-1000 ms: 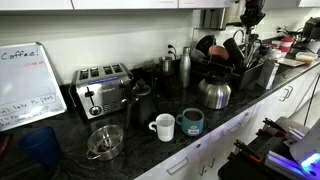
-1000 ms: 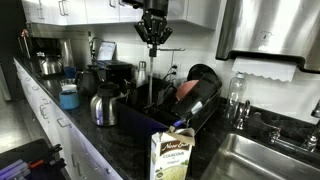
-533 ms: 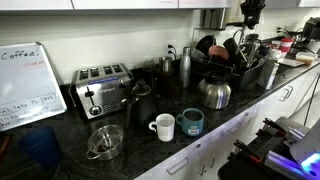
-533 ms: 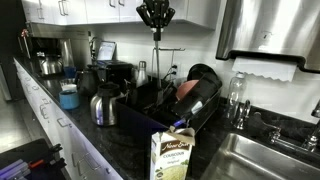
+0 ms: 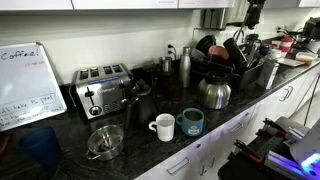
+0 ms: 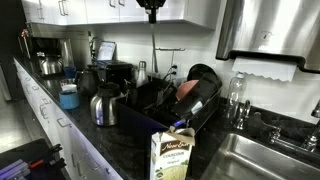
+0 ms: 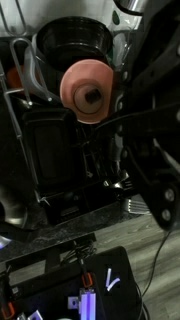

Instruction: Remove the knife from the dish rack and place it on the counter

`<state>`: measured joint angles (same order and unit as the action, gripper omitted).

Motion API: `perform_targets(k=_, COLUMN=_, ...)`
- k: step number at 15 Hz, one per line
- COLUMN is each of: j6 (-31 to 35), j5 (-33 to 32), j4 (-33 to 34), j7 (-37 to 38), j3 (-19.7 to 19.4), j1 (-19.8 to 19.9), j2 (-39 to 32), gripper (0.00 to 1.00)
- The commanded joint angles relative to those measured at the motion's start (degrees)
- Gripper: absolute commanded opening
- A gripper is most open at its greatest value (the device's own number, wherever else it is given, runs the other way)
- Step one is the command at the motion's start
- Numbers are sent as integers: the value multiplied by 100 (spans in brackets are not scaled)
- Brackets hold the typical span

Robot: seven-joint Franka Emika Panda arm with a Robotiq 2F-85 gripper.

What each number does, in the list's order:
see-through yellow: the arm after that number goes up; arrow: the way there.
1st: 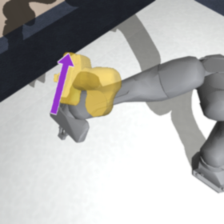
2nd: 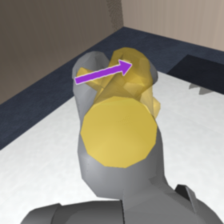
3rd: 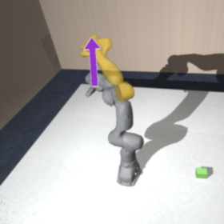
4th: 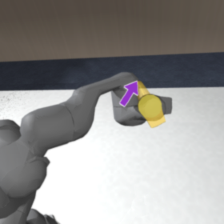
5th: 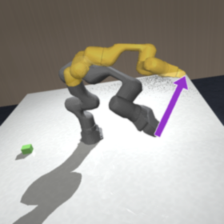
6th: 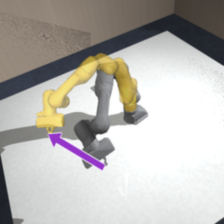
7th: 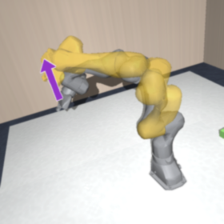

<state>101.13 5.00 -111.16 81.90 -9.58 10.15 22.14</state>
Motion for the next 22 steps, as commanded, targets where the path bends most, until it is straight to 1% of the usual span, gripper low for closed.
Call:
perform_targets(k=1, j6=-107, j5=611, j4=-278, j7=-380, j3=-37, j1=39, j2=383, gripper=1)
perform_targets(k=4, j6=-226, j5=1091, j4=-778, j7=-526, j3=-23, j1=50, j2=742, gripper=1)
perform_targets(k=6, j6=-3, j5=1420, j4=-1295, j7=-773, j3=24, j1=27, j2=995, gripper=1)
perform_targets(k=9, j6=338, j5=2291, j4=-1938, j7=-1265, j3=36, j1=-71, j2=1239, gripper=1)
perform_targets(k=11, j6=442, j5=2759, j4=-2267, j7=-1575, j3=56, j1=-103, j2=1373, gripper=1)
perform_targets(k=16, j6=419, j5=3563, j4=-2968, j7=-2173, j3=164, j1=-72, j2=1695, gripper=1)
perform_targets(k=18, j6=291, j5=3818, j4=-3151, j7=-2444, j3=263, j1=-109, j2=1767, gripper=1)
perform_targets(k=20, j6=224, j5=3858, j4=-3327, j7=-2645, j3=456, j1=-97, j2=1800, gripper=1)
perform_targets(k=22, j6=255, j5=3761, j4=-3488, j7=-2798, j3=674, j1=-98, j2=1783, gripper=1)
